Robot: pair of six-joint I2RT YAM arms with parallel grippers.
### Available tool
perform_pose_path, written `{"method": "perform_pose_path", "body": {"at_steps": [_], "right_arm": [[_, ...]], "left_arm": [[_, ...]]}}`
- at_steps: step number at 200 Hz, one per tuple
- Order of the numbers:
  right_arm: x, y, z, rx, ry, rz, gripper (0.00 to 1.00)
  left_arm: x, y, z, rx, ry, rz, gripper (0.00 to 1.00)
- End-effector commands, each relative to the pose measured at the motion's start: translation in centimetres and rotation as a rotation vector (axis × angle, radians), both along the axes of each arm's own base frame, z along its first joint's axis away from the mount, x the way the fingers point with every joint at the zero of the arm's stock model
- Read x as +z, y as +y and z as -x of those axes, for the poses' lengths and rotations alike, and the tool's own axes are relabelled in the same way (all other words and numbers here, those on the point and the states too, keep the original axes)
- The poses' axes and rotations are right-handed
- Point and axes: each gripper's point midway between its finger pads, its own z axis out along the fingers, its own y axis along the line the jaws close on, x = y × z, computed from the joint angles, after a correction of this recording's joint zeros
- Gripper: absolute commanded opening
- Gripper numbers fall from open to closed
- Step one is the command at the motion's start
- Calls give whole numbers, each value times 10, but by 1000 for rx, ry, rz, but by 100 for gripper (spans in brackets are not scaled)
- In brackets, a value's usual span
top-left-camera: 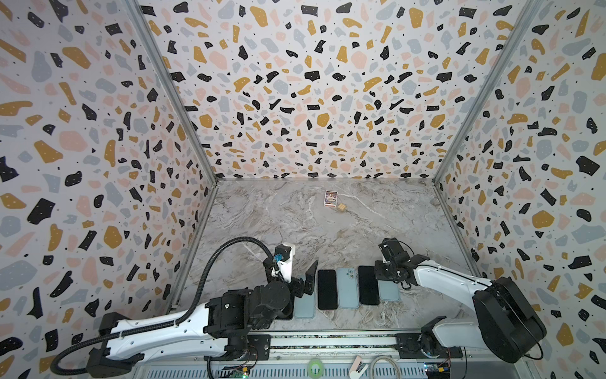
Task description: Take the phone out of the phone case
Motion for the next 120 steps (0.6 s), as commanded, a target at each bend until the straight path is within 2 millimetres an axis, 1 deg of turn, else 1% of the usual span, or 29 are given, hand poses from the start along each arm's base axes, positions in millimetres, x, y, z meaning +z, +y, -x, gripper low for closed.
{"method": "perform_pose_path", "body": {"at_steps": [1, 52, 78, 98, 109, 120], "right_arm": [[-3, 0, 11, 31, 18, 17, 15], [0, 4, 15, 41, 9, -9, 14], [5, 5, 13, 40, 2, -17, 16], [20, 0, 6, 2, -47, -10, 22], [36, 0, 1, -9, -96, -25, 27], [54, 0, -4, -19, -152, -43, 36]], "left_arm": [[4, 1, -2, 14, -9, 20, 100], [2, 3, -2, 20, -8, 26, 100], [1, 9, -3, 47, -8, 45, 100], [2, 20, -6, 92, -16, 63, 100], [3, 27, -7, 117, -23, 81, 100], [4, 31, -9, 139, -29, 90, 100]]}}
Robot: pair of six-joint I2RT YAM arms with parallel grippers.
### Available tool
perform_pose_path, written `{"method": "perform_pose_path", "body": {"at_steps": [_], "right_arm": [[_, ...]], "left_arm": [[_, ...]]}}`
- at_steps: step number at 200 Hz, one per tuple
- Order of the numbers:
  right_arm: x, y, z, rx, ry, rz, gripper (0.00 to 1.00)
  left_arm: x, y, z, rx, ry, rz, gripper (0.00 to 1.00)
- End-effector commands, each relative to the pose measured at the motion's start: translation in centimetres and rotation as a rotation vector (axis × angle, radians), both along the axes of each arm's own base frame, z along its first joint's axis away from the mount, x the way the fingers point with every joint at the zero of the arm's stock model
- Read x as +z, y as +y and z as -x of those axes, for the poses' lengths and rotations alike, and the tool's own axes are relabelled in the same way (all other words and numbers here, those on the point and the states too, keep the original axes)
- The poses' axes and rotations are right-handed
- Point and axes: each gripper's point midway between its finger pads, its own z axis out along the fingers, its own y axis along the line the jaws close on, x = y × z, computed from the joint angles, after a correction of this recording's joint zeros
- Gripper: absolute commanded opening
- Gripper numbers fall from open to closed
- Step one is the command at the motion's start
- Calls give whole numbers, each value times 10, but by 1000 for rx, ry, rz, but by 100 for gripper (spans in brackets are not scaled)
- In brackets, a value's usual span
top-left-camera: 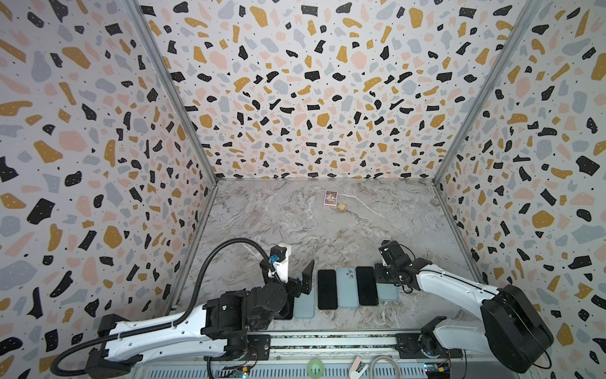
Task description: Take the phone out of the phone case
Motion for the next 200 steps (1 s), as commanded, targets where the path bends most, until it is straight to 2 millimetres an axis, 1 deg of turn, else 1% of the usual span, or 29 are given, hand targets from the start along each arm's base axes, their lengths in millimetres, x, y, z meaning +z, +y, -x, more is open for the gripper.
{"method": "perform_pose_path", "body": {"at_steps": [1, 16, 24, 26, 33, 39, 48, 58, 77, 89, 96, 109, 119, 129, 142, 145, 150, 158, 171, 184, 187, 200], "right_arm": [[41, 0, -12, -29, -113, -28, 37], [69, 0, -19, -31, -201, -52, 53], [83, -1, -23, -29, -251, -60, 66], [85, -1, -24, -30, -259, -61, 67], [100, -4, -28, -39, -316, -62, 76], [109, -6, -31, -44, -354, -63, 81], [126, -7, -36, -38, -422, -63, 88], [143, -11, -44, -47, -496, -46, 93], [164, -21, -61, -73, -605, -2, 100], [175, -29, -75, -97, -658, 11, 99], [179, -35, -85, -116, -683, 13, 99], [185, -50, -101, -159, -725, 29, 99], [191, -64, -111, -198, -766, 55, 99], [195, -76, -118, -236, -816, 75, 99], [198, -89, -123, -271, -895, 105, 99], [196, -93, -123, -278, -912, 117, 99], [196, -98, -123, -291, -944, 127, 99], [194, -105, -122, -303, -979, 148, 99], [181, -116, -117, -318, -1022, 181, 99], [170, -121, -107, -313, -1086, 206, 99], [165, -122, -103, -309, -1096, 214, 99], [149, -122, -94, -286, -1120, 231, 99]], "left_arm": [[4, 17, -7, 90, -21, 50, 100], [-1, 22, -16, 134, -7, 38, 100], [-7, 24, -26, 158, 14, 37, 99], [-9, 25, -28, 161, 20, 37, 100], [-15, 25, -38, 162, 39, 43, 100], [-17, 28, -47, 178, 47, 45, 100], [-16, 41, -60, 235, 41, 39, 99], [-13, 57, -73, 309, 10, 18, 99], [-10, 85, -98, 421, -33, -12, 100], [-10, 103, -113, 487, -50, -38, 100], [-9, 119, -120, 553, -64, -57, 99], [-9, 149, -130, 662, -83, -88, 100], [-9, 176, -133, 746, -93, -89, 99], [-10, 202, -129, 838, -129, -75, 99], [-17, 224, -119, 915, -193, -68, 100], [-17, 227, -117, 924, -214, -63, 100], [-25, 229, -113, 928, -231, -75, 99], [-28, 231, -108, 928, -286, -80, 100], [-42, 233, -101, 921, -324, -115, 100], [-57, 235, -99, 929, -315, -164, 100], [-60, 235, -99, 931, -309, -177, 100], [-72, 231, -105, 902, -283, -230, 100]]}}
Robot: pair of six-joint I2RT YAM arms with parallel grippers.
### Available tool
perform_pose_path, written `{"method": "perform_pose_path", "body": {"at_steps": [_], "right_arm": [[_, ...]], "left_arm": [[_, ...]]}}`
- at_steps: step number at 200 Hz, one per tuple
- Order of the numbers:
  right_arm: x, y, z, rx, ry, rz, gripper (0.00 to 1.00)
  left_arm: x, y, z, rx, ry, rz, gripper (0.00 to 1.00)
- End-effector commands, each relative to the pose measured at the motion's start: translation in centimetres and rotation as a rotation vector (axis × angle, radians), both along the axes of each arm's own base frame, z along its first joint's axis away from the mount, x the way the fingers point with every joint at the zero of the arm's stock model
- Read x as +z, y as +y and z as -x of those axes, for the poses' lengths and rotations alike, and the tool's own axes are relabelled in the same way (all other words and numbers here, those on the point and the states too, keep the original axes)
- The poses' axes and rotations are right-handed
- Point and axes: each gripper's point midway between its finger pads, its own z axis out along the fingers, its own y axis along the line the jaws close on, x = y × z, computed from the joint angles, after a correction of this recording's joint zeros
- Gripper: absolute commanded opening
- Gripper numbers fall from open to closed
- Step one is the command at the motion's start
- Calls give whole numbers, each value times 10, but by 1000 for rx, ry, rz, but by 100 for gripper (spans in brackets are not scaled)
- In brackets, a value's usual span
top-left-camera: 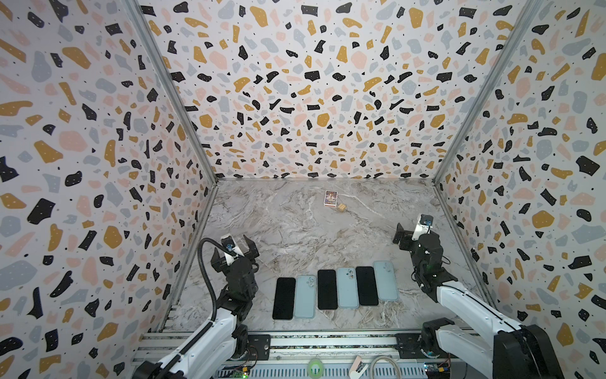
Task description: Take the phone out of the phone case
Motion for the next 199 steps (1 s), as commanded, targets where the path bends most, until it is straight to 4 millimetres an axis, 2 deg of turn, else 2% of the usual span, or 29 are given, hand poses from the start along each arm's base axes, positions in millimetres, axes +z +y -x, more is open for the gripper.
{"method": "perform_pose_path", "body": {"at_steps": [1, 24, 44, 63, 74, 86, 111, 137, 147, 153, 199], "right_arm": [[21, -8, 10, -13, -210, 65, 99], [-5, -4, 16, 10, -177, 80, 99], [-3, 10, 19, 57, -192, 140, 99], [9, 12, 26, 58, -272, 195, 99], [10, 9, 29, 63, -301, 201, 99], [4, 7, 22, 61, -286, 203, 99], [-8, 7, 3, 66, -220, 198, 99], [-29, -29, -17, -10, -132, 47, 99], [-30, -22, -22, 15, -124, 72, 99], [-37, -22, -25, 14, -84, 76, 99], [-36, -22, -23, 19, -92, 72, 99]], "left_arm": [[34, 1, -3, 5, -148, -46, 100], [24, -8, -8, -48, -159, -55, 99], [15, -26, -25, -154, -102, -86, 100], [3, -33, -34, -187, -63, -104, 100], [-3, -36, -37, -214, -52, -112, 99], [-10, -39, -44, -227, -24, -118, 100], [-19, -28, -55, -237, -12, -60, 100], [-29, -24, -65, -245, 33, -33, 99], [-27, -23, -69, -254, 26, -19, 100], [-28, -21, -69, -251, 21, -13, 100], [-29, -21, -70, -254, 31, -11, 99]]}}
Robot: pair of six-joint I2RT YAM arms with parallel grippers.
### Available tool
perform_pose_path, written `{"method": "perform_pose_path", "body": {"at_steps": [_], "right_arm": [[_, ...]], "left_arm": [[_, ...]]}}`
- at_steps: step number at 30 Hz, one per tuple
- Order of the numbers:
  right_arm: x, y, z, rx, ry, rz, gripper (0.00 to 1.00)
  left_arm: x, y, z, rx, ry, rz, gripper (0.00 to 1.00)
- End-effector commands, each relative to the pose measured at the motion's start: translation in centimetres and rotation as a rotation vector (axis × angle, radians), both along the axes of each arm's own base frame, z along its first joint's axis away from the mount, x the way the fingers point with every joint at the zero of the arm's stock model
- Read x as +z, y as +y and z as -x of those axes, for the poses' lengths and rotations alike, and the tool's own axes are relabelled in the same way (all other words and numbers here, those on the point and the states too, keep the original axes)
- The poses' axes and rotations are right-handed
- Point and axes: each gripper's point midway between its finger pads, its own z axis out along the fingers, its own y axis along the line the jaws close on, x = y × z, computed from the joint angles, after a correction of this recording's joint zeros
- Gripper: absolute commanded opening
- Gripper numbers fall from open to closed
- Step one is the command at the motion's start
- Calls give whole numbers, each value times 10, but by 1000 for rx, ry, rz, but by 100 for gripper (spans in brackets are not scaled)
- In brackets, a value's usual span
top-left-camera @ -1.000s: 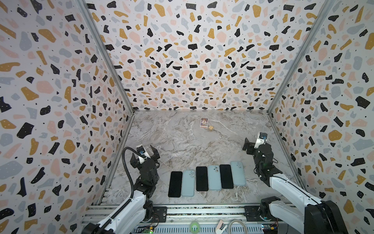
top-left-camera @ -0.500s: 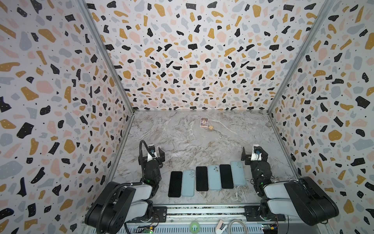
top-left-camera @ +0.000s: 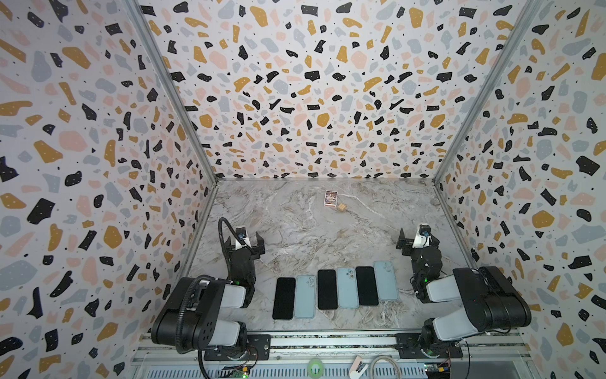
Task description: Take the phone out of the phone case
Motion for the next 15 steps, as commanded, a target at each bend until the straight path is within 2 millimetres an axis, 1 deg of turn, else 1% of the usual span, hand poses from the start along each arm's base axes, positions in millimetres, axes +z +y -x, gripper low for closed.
{"method": "perform_pose_path", "body": {"at_steps": [1, 6, 15], "right_arm": [[2, 3, -2, 12, -1, -19, 99], [2, 6, -3, 5, 1, 2, 99], [1, 4, -2, 8, 1, -12, 99]], "left_arm": [[13, -2, -6, -14, -50, 26, 99], [13, -2, -5, -16, -51, 27, 100], [15, -2, -4, -14, -57, 27, 100]]}}
